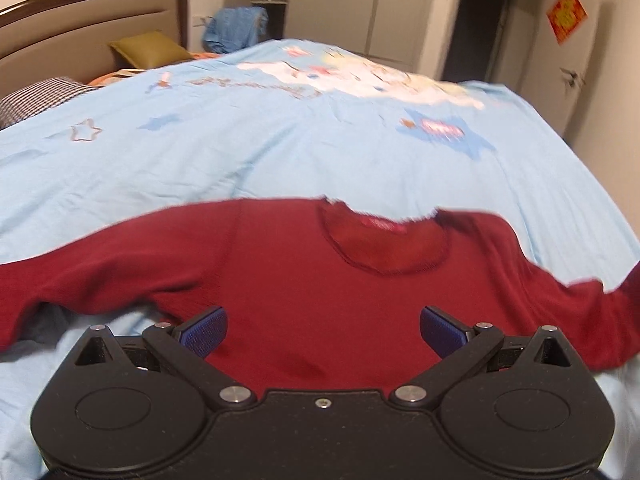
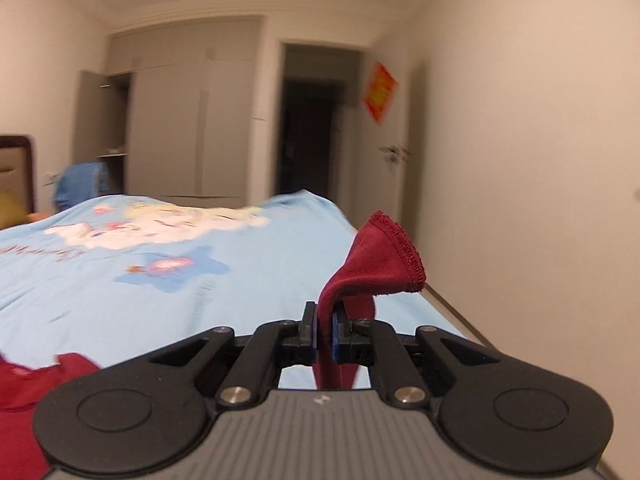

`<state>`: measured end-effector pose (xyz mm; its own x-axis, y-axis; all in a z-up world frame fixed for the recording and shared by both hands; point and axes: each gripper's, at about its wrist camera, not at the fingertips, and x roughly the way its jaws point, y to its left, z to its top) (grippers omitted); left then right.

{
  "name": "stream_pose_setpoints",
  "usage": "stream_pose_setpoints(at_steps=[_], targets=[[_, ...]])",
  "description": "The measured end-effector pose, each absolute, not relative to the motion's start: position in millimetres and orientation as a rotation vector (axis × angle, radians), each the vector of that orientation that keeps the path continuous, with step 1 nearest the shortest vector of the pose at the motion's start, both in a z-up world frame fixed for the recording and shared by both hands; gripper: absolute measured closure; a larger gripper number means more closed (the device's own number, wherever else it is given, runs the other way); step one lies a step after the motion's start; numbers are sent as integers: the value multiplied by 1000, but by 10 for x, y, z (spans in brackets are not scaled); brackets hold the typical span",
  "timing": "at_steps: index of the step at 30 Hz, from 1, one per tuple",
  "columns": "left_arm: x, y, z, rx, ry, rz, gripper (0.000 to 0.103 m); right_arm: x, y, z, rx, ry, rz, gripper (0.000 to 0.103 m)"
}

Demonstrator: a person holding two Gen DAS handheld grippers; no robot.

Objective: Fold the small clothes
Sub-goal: 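Carry the held sleeve across the sweater body and open the right tool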

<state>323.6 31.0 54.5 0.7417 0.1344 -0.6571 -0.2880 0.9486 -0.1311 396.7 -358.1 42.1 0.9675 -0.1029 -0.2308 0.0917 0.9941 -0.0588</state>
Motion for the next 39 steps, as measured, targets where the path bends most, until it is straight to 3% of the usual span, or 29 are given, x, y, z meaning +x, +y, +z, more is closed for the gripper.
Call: stream_pose_setpoints(at_steps=[12, 33, 37, 39], targets=[[2875, 1167, 752, -358, 619, 390, 1, 3761, -1693, 659, -287, 138, 281, 96], [2651, 1656, 557, -385, 616, 507, 1, 3131, -122, -412, -599, 339, 580, 95], [2674, 1657, 541, -390, 620, 506, 1, 3086, -52, -579, -659, 384, 646, 84], [2695, 1647, 531, -389, 620, 502, 1, 3009, -77, -599, -659, 396, 679, 66]])
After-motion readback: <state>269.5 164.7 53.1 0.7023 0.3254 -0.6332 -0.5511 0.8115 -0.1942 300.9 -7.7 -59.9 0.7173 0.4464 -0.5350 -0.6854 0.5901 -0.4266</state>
